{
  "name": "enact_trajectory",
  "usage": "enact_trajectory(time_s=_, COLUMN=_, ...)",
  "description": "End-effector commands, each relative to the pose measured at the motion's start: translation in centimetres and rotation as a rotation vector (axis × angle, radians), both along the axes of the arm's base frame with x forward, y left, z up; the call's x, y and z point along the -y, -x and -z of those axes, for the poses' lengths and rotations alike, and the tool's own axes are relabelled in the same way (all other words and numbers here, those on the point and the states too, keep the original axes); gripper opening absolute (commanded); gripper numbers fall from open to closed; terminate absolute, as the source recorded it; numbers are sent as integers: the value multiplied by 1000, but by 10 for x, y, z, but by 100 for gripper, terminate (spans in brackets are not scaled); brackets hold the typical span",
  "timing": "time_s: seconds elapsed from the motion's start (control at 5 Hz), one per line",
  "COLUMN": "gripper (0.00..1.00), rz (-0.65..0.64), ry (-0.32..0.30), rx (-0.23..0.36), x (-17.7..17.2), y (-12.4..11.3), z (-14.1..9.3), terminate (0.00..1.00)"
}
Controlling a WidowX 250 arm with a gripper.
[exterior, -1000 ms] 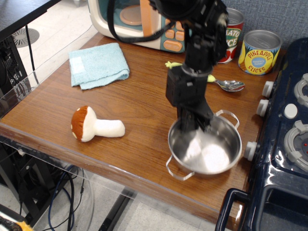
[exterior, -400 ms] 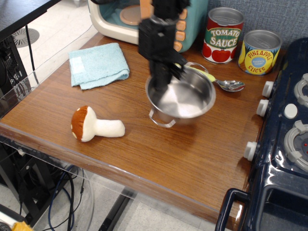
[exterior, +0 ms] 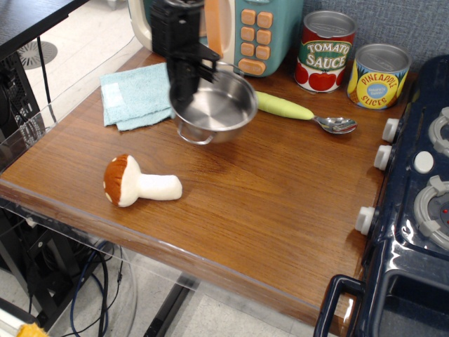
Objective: Pick up the silver pot and place it on the blue towel.
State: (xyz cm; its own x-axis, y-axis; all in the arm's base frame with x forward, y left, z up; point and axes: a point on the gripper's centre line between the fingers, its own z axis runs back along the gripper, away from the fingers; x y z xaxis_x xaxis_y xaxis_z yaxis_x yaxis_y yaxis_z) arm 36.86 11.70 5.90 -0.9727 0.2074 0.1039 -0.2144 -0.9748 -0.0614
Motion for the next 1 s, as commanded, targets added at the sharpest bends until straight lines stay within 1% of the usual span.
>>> enact_trajectory(time_s=0.0, gripper=0, rz=-108, ry=-59, rx=6, x=-51, y=-23, z=-15, terminate=0)
enact_trajectory(time_s=0.2, gripper=0, rz=-166, ry=-45, rx=-14, x=-74, y=-24, z=-8, terminate=0)
enact_trajectory(time_s=0.6, gripper=0, rz=-201, ry=-59, rx=-39, x=-94, y=-28, z=0, terminate=0)
enact_trajectory(time_s=0.8, gripper=100, rz=-188, ry=-28, rx=-43, x=-91, y=-28, z=2, terminate=0)
